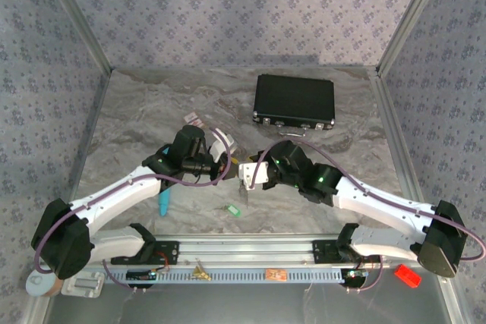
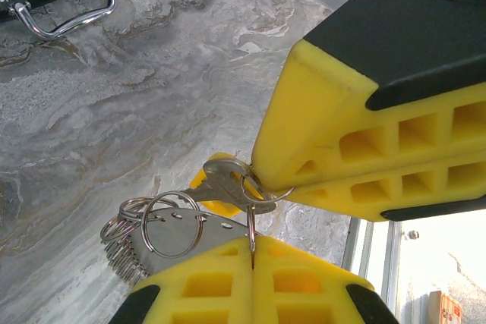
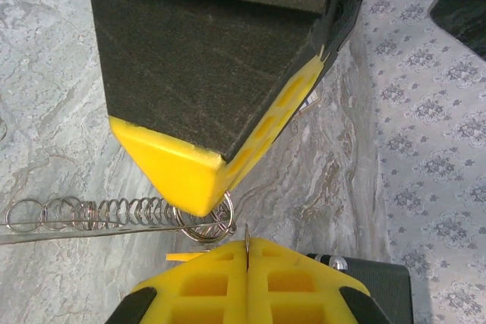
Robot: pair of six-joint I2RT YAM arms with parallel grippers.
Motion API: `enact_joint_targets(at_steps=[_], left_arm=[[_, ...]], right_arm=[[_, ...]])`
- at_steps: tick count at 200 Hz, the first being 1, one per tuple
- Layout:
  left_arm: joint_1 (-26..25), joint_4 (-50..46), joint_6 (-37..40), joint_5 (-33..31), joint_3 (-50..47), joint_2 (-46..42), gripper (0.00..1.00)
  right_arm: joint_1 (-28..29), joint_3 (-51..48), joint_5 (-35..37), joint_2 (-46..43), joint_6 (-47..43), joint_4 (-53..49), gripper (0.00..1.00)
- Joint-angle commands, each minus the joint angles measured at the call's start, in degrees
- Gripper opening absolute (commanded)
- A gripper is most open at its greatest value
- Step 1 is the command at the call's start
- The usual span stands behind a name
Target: Put the keys on the keyring
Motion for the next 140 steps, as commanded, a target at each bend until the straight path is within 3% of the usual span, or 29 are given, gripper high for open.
enact_joint_targets(at_steps=[1,140], left_arm=[[-0.3,0.5,-0.1,0.9,2.1,-0.2,0.00],[-0.3,1.3,0.2,-0.9,1.7,-0.8,0.00]], right_arm=[[0.7,1.9,0.1,0.2,-1.9,-1.6,0.00],[1.3,2.7,-1.8,1.2,-2.1,-5.3,0.00]])
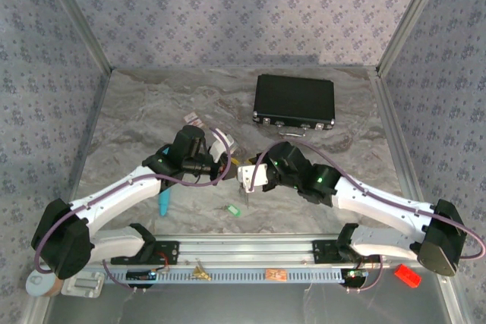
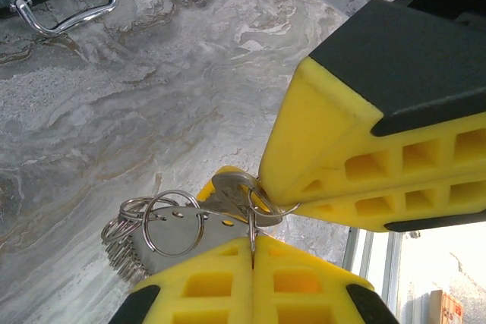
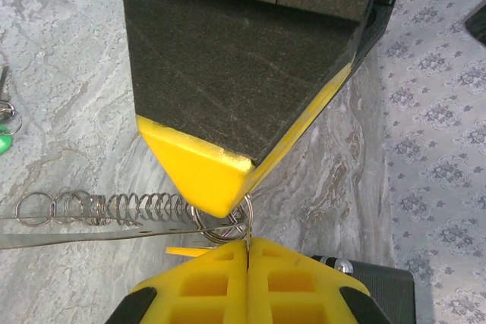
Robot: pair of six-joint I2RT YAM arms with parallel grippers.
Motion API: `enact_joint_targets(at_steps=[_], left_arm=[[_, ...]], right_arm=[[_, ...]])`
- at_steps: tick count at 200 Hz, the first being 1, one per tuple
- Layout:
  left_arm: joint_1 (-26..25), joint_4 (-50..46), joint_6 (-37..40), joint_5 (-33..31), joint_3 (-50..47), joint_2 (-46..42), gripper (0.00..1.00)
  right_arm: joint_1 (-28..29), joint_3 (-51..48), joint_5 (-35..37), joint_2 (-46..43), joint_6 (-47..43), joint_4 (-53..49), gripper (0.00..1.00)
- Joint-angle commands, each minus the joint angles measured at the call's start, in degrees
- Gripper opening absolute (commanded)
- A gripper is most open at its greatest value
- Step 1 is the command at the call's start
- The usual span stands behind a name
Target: Put the keys on the keyring
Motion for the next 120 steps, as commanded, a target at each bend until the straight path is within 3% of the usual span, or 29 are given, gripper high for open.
enact_joint_targets(at_steps=[1,116,120], left_arm=[[-0.3,1.6,0.2,-0.5,1.7,-0.8,0.00],[-0.5,5.7,0.3,-2.8,-0.5,-3.2,0.00],[-0.5,5.9,0.3,-2.9,-0.7,-3.3,0.00]], right_arm=[[0.5,2.3,-2.0,0.7,-1.2,-3.8,0.00],[-0.1,5.1,-5.2,2.6,3.4,-8.5,0.00],[-0.1,5.1,-5.5,2.6,3.6,-8.7,0.04]])
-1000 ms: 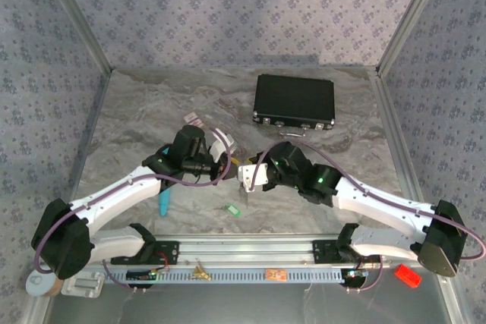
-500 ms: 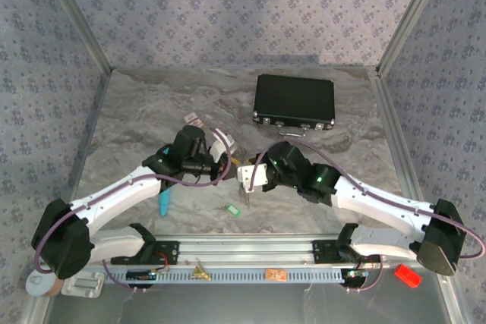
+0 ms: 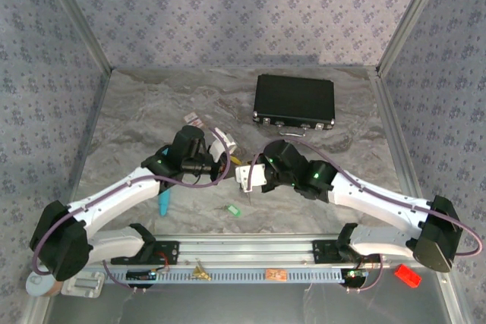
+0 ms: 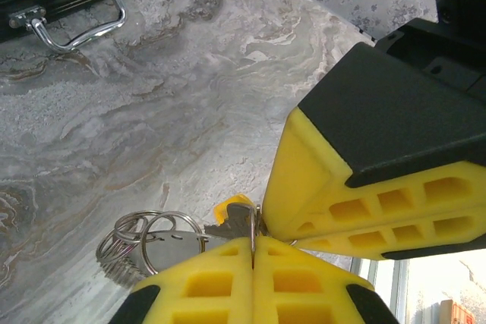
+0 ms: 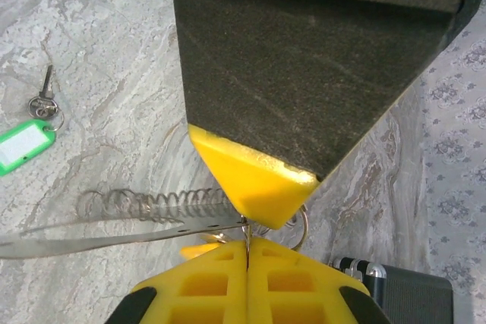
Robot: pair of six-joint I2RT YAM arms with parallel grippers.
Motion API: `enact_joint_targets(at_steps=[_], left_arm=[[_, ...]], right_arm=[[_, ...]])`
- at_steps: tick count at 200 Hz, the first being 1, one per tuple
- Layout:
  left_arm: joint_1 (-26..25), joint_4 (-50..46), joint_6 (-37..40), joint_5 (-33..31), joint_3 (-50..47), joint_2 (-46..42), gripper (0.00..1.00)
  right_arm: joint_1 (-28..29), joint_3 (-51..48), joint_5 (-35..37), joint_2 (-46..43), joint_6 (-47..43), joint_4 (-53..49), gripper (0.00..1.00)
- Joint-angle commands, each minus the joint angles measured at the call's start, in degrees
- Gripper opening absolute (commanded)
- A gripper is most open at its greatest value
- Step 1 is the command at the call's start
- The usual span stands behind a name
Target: Put the keys on the keyring
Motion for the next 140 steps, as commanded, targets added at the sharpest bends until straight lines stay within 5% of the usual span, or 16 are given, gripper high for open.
enact_joint_targets(at_steps=[1,20,40,80,140], left_arm=[[-0.1,4.8,0.3,-1.0,-0.5,-2.1,0.00],[-0.1,6.0,1.1,-1.0,-1.2,-2.9,0.00],[-0.5,8.9,3.4,-1.0,-3.1,-4.4,0.00],[-2.1,15.1,15.9,-0.8,-8.1,-7.6,0.00],[-2.2,26.0,23.5,-0.1,-13.4,-9.5,0.00]], right_arm=[[-0.1,1.8,-2.9,0.1,2.0,-2.9,0.05],[-0.7,1.9,-5.3,-0.9,3.0,-4.2,0.26],[-2.0,2.1,-9.8,-3.0,5.4,-6.7,0.35],[-12.4,2.2,-27.4,-7.7,16.1,-10.0,0.34],[-16.0,-5.5,-32.0,-9.4,29.6,5.5,0.26]])
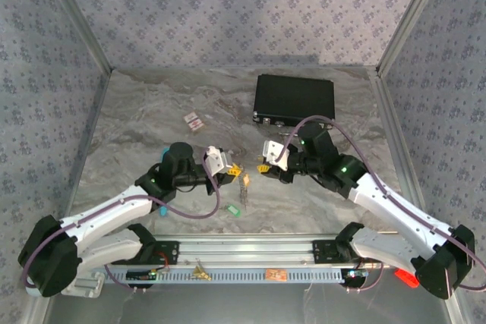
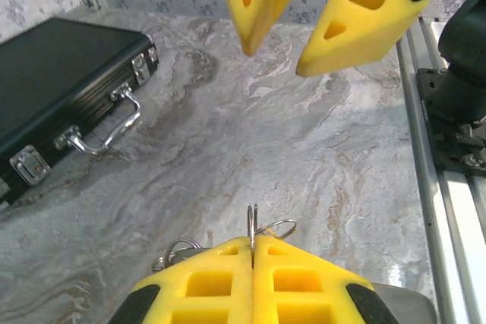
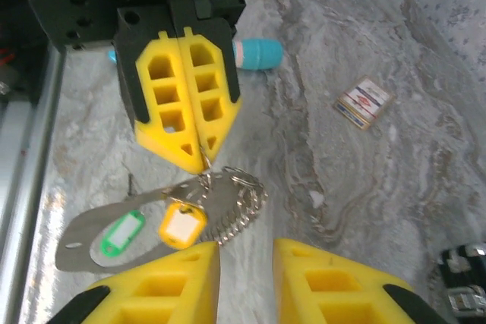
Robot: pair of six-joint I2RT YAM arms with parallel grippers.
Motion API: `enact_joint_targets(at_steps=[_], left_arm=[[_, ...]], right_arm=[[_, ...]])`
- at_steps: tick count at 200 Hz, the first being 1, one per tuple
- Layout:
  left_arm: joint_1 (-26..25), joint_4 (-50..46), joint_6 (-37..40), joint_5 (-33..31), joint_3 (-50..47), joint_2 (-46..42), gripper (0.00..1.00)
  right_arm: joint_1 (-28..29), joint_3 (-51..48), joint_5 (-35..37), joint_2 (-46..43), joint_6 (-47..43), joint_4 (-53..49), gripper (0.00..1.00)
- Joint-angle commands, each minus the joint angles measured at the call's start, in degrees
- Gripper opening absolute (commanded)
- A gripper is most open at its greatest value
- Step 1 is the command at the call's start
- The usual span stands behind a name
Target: Put the keys on the keyring
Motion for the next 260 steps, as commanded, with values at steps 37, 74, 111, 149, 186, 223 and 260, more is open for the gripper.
enact_joint_targets(at_steps=[37,74,111,149,186,223,260], left_arm=[[-0.4,10.0,5.6,3.3,-0.5,-1.0,0.00],[-0.8,10.6,6.0,4.6,-0.8,-0.8,0.00],[-1.0,10.5,6.1,4.7,-0.8,-0.9,0.00],[-1.2,10.8,5.9,4.8,-0.8,-0.7,0.00],[-1.2,11.3,5.7,5.3,-1.0,-0.8,0.00],[-1.3,12.1,5.4,6.1,-1.1,-0.8,0.00],[-1.3,12.7,5.1,6.5,-1.3,-0.7,0.00]], right_arm=[[-0.3,-4.9,-7.0,0.9,8.9,9.5,0.30],[-0.2,-5.2,-7.9,2.6,9.6,12.8,0.29],[0.2,-5.0,-8.6,3.7,9.3,13.3,0.26],[0.5,-4.6,-10.1,4.6,9.2,13.2,0.24],[1.0,-4.3,-9.7,5.2,8.5,13.0,0.24],[1.3,-3.9,-10.0,6.1,8.5,13.7,0.20],[1.5,-3.6,-10.7,6.5,9.0,14.7,0.14]])
